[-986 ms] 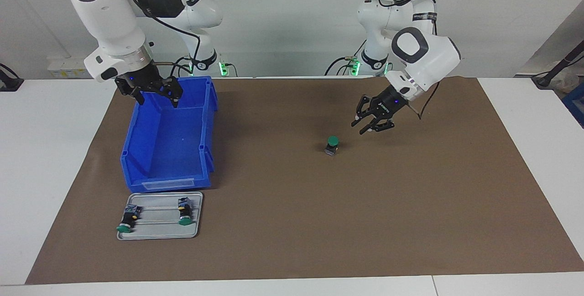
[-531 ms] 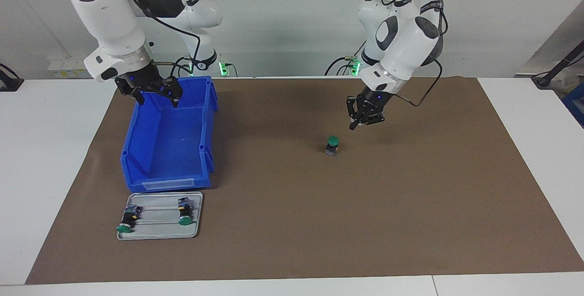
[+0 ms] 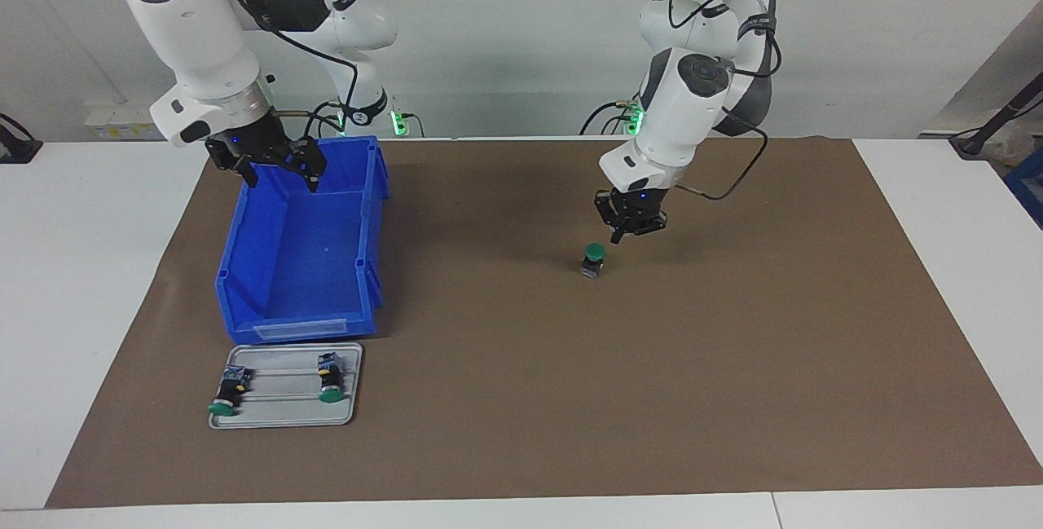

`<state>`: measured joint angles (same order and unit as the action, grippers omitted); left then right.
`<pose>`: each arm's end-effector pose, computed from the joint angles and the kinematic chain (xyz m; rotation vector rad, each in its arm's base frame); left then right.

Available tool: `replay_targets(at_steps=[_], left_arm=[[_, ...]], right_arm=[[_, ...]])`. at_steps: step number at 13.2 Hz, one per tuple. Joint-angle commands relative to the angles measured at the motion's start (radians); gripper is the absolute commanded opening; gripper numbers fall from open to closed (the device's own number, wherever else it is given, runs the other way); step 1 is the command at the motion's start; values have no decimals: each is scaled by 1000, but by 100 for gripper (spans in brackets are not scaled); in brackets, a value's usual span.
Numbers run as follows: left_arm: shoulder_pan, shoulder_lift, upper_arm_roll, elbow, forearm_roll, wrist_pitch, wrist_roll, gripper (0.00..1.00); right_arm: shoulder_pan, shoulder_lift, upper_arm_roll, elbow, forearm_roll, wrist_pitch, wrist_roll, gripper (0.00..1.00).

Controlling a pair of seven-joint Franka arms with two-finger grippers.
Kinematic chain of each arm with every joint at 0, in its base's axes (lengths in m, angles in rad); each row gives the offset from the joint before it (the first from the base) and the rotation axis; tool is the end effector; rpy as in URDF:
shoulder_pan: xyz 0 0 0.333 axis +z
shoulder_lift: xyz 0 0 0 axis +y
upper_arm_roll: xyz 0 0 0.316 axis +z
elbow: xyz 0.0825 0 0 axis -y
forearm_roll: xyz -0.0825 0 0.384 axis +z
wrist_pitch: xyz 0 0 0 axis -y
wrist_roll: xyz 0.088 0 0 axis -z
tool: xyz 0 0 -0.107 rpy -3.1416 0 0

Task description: Place and press button with both arms

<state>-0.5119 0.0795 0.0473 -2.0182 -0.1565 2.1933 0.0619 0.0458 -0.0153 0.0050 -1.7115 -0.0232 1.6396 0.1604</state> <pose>0.5147 -0.2647 0.4220 2.9230 -0.6560 0.1023 0.5502 0.0257 0.5723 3.1070 -0.1669 -0.0838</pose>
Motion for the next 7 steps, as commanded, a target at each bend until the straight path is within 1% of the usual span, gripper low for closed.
replay_targets(at_steps=[1,4,5,7], left_arm=[[-43,66,16,26,46,-3,-36,0],[-62,106,14,12,51,52,-43,0],[-79,111,16,4,52,60,-43,0],[-80,129,16,1,57,60,-45,0]], right_arm=[[-7,-2,6,0,0,-3,-24,100],[-7,-2,6,0,0,-3,-24,100],[-7,-2,6,0,0,-3,-24,100],[-7,-2,6,0,0,-4,-24,100]])
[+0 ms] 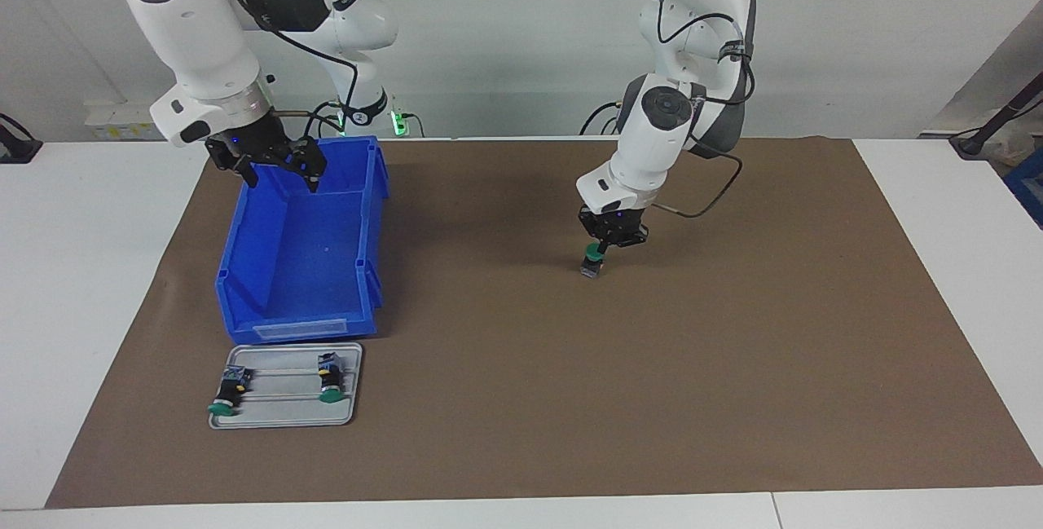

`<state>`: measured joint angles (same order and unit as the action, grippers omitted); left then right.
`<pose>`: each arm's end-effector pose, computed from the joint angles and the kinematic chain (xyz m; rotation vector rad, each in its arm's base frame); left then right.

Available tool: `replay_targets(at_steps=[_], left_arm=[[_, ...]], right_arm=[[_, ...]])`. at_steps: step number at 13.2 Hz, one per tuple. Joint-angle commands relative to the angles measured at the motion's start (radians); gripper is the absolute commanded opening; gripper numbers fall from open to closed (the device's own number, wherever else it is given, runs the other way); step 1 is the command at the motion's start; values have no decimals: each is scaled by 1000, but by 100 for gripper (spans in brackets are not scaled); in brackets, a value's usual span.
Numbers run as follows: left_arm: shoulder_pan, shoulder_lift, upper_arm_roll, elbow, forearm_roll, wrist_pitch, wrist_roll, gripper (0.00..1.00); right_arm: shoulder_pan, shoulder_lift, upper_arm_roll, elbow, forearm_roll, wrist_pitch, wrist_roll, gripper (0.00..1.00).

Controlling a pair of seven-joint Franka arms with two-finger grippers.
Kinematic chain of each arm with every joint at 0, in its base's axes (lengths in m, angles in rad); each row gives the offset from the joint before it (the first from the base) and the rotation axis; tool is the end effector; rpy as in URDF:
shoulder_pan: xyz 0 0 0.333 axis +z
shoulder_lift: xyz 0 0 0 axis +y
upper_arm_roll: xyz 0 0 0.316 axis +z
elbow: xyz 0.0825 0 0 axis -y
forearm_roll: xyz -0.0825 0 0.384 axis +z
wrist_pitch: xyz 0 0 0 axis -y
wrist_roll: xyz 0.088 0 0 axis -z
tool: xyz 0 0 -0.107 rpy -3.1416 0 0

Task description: Place and press button with both arms

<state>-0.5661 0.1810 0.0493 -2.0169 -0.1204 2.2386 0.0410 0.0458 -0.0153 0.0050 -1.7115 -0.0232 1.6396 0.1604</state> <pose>0.5106 -0.2952 0.3674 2.9575 -0.7333 0.0296 0.5502 0.0257 0.5723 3.1070 -0.1669 -0.0838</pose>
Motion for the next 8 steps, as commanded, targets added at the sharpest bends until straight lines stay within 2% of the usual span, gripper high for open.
replay_targets(at_steps=[1,4,6,8], left_arm=[[-24,28,14,-6,22,15,-24,0],[-24,15,17,23,24,-19,-23,0],[-17,-1,20,93,25,-129,-21,0],[5,-12,29,136,27,-178,-18,0]], right_arm=[[-7,-2,6,0,0,-3,-24,100],[-7,-2,6,0,0,-3,-24,100],[-7,-2,6,0,0,-3,-24,100],[-7,-2,6,0,0,-3,-24,100]])
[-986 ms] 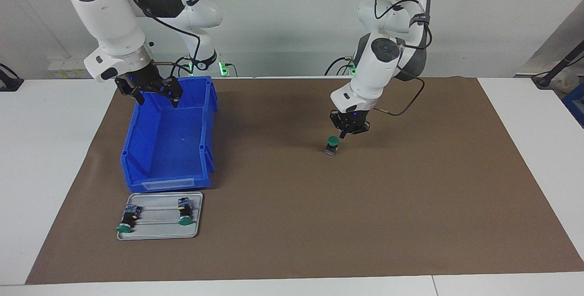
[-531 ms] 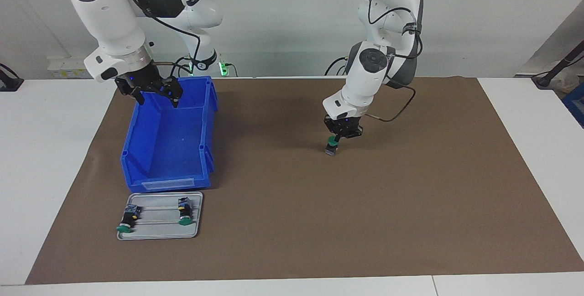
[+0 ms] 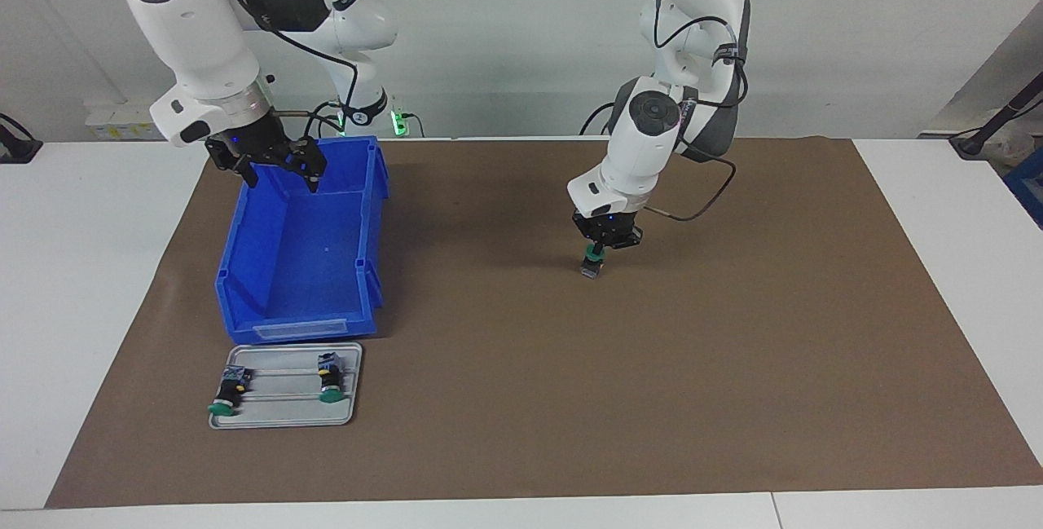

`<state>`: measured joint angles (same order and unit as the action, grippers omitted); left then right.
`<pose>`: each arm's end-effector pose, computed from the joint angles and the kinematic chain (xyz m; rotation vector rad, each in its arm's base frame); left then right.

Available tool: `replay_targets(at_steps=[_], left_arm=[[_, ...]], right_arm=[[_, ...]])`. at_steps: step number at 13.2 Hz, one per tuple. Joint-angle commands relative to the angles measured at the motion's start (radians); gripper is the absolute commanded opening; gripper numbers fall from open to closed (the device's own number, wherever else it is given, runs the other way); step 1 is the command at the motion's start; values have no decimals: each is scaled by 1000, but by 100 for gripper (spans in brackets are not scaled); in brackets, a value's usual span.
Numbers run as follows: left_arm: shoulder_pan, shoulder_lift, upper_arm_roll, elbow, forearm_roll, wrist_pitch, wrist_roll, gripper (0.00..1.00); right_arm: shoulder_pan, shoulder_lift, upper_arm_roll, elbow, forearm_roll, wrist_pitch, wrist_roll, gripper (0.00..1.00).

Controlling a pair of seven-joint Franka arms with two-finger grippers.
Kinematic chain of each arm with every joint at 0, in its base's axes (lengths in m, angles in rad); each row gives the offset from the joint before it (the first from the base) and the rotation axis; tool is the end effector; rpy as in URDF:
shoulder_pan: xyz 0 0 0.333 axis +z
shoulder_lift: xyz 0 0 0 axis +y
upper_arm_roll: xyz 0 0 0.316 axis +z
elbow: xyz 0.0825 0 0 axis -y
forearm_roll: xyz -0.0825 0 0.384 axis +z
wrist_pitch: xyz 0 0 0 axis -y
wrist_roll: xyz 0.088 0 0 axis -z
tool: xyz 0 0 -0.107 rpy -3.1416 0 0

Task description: Place and press button with both arms

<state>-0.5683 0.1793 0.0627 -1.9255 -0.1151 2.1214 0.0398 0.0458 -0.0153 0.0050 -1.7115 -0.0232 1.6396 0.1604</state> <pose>0.5217 -0.2963 0.3997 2.9625 -0.7361 -0.0052 0.5502 0.0257 0.5723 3.1070 -0.1669 -0.0838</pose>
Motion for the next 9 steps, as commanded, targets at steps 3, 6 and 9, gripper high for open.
replay_targets(at_steps=[3,6,9], left_arm=[[91,-52,14,43,23,-100,-5,99],[183,-70,16,48,23,-193,43,100],[310,-122,17,43,23,-280,40,100]], right_arm=[[-7,-2,6,0,0,-3,-24,100],[-7,-2,6,0,0,-3,-24,100],[-7,-2,6,0,0,-3,-24,100]])
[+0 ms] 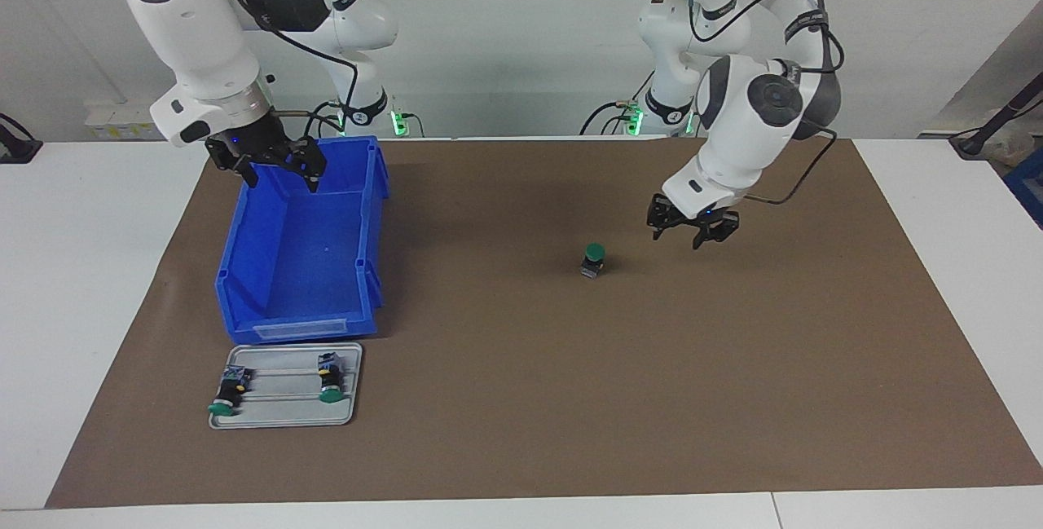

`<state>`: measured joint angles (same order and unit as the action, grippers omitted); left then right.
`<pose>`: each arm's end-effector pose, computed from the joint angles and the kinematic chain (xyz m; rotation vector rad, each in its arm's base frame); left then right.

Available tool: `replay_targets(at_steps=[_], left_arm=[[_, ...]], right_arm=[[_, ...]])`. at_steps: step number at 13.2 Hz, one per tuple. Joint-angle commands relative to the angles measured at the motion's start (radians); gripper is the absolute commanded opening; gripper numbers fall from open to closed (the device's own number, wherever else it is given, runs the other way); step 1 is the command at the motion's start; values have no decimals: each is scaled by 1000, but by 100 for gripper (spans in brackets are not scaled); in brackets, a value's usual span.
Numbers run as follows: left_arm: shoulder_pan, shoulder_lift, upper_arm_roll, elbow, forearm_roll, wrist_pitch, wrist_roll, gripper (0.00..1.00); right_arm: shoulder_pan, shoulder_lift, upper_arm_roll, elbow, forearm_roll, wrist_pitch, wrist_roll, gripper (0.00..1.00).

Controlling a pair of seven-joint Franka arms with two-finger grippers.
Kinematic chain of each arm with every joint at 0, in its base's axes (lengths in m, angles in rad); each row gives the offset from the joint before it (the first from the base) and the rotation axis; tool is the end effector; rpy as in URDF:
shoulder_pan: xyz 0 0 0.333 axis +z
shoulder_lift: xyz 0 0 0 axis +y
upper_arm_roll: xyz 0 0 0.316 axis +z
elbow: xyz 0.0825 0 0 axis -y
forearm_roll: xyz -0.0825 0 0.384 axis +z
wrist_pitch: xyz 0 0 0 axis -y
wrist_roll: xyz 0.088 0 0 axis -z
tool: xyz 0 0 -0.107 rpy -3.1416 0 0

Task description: Place and press button with both arms

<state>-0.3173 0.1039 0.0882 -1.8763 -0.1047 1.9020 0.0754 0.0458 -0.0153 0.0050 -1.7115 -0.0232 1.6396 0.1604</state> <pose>0.5623 -0.1403 0.4485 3.0295 -0.4064 -0.1287 0.5502 0.0257 0.5723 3.1070 -0.1669 -0.0838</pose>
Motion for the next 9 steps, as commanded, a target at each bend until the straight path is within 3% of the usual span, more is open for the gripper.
replay_targets(at_steps=[1,3,5,9], left_arm=[[96,-67,-7,-4,13,-96,14,100],[162,-110,-7,-4,31,-103,107,100],[188,-147,-7,26,144,-101,135,100],[214,-98,-4,282,100,-259,139,100]], right_arm=[[-7,-2,6,0,0,-3,-24,100],[-7,-2,6,0,0,-3,-24,100],[-9,-2,6,0,0,-3,-24,100],[-7,-2,6,0,0,-3,-24,100]])
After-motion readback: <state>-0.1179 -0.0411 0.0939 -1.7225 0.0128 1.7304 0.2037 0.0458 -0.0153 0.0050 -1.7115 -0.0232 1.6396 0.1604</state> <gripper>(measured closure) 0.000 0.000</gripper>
